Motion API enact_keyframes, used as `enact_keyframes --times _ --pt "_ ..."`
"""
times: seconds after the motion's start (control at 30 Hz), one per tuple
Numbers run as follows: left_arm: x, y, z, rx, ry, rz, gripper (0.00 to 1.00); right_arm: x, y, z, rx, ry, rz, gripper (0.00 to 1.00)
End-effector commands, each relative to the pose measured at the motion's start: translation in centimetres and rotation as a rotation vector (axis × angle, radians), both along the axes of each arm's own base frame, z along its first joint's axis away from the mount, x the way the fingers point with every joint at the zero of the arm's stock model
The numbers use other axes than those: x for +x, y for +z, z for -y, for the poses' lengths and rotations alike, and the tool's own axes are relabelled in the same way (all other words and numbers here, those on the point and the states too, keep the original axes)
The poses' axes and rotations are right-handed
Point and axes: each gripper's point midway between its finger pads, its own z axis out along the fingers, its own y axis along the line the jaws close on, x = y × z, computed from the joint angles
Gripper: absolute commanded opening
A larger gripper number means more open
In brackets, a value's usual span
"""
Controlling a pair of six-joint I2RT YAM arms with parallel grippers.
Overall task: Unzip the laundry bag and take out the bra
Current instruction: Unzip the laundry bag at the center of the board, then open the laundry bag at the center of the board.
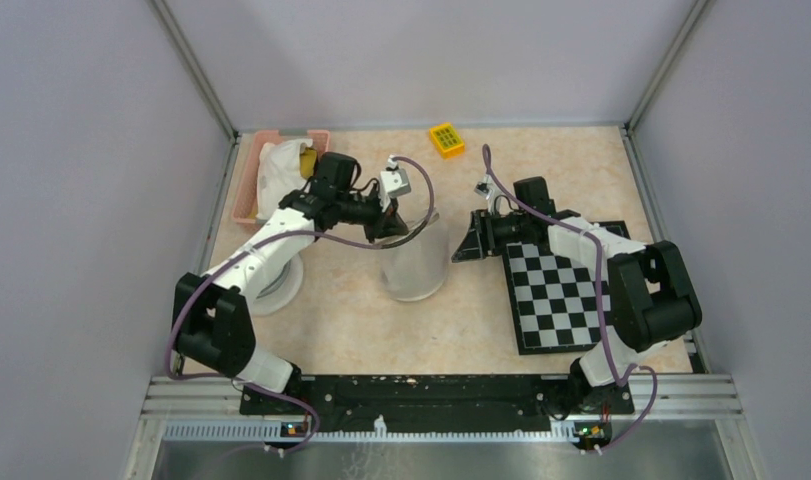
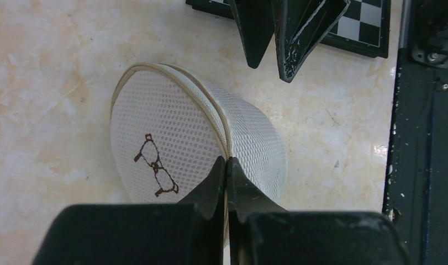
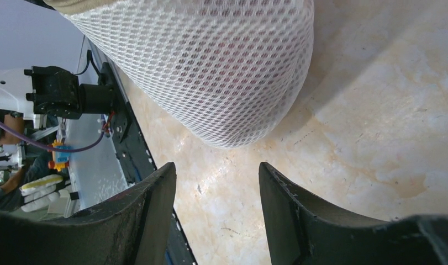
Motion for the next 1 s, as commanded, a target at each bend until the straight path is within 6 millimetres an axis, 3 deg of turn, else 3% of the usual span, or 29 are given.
enact_keyframes --times 0.0,0.33,0.5,0.7,0.97 --pt "-0.1 1.7 0.4 -0.102 -0.043 -0.083 0.00 1.1 1.9 -0.6 0.019 0.020 0.081 0.56" --pt "0.1 0.7 -0.2 -0.184 -0.060 -0.301 0.00 1.0 2.1 -0.7 0.023 0.023 0.081 0.56" --pt "0.1 0.7 -0.2 -0.199 -0.044 -0.333 0.07 1.2 2.2 -0.7 0.026 0.019 0.084 0.56" --pt "-0.2 -0.7 -0.2 -0.198 -0.014 -0.428 0.12 1.3 2.1 -0.8 0.033 0.018 0.080 0.57" --pt "-0.2 -2.4 -0.4 -0.180 0.022 -0.485 0.12 1.3 2.1 -0.8 0.029 0.020 0.083 0.57"
